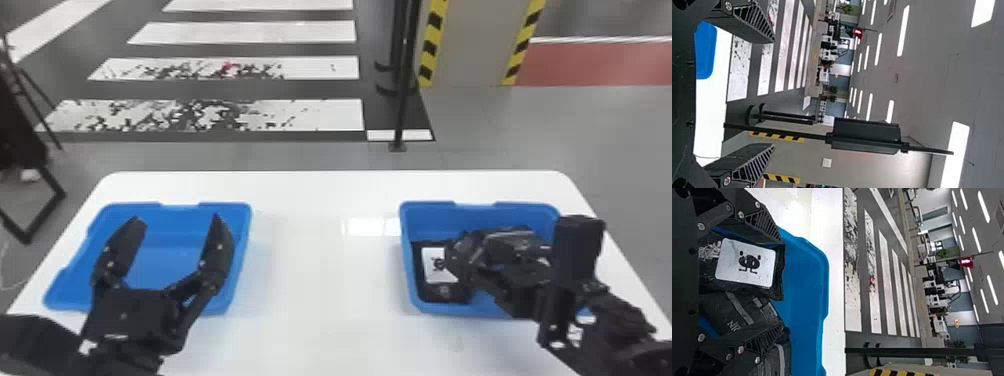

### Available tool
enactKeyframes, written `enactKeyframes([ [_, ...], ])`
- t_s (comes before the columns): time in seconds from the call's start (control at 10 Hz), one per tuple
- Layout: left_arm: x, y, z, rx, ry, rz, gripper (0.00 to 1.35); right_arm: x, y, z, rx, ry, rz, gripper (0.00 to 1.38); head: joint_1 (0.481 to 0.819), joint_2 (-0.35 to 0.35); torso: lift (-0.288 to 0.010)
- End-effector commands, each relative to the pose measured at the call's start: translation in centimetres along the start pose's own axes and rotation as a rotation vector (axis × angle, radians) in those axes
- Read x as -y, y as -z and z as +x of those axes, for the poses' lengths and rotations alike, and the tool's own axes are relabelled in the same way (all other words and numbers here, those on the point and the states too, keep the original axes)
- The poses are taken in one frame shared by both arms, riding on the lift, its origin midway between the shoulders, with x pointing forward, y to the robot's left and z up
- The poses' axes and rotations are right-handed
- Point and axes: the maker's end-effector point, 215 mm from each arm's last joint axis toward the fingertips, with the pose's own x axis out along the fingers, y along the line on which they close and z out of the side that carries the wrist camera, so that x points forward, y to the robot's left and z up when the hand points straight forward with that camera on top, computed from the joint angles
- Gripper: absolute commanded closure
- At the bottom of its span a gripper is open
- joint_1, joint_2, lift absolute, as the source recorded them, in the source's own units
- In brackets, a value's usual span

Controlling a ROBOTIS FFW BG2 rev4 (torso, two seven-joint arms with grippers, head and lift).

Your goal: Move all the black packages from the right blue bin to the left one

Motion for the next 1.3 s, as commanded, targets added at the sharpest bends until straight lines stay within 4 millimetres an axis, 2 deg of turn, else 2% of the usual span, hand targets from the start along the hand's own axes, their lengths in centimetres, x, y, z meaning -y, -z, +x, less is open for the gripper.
enactKeyframes([
  [0.0,0.0,0.1,0.0,-0.002,0.0,-0.002,0.1,-0.3,0.3,0.2,-0.008,-0.007,0.003,0.32,0.695,0.043,-0.132],
  [0.3,0.0,0.2,0.0,-0.002,0.0,-0.002,0.1,-1.4,1.3,0.7,-0.049,-0.034,0.025,0.32,0.695,0.052,-0.132],
  [0.6,0.0,0.4,0.0,-0.004,0.001,-0.003,0.1,-1.7,2.1,0.9,-0.093,-0.039,0.038,0.32,0.695,0.066,-0.132],
  [0.8,-0.1,0.3,0.1,-0.002,0.0,-0.003,0.1,-2.8,3.8,1.3,-0.142,-0.061,0.048,0.33,0.695,0.072,-0.132],
  [1.0,-0.1,0.4,0.1,-0.001,0.002,-0.003,0.1,-3.9,4.1,1.6,-0.151,-0.082,0.045,0.33,0.695,0.086,-0.132],
  [1.2,0.0,0.4,0.1,-0.001,0.003,-0.003,0.1,-3.9,4.9,1.5,-0.175,-0.08,0.047,0.33,0.695,0.1,-0.132],
])
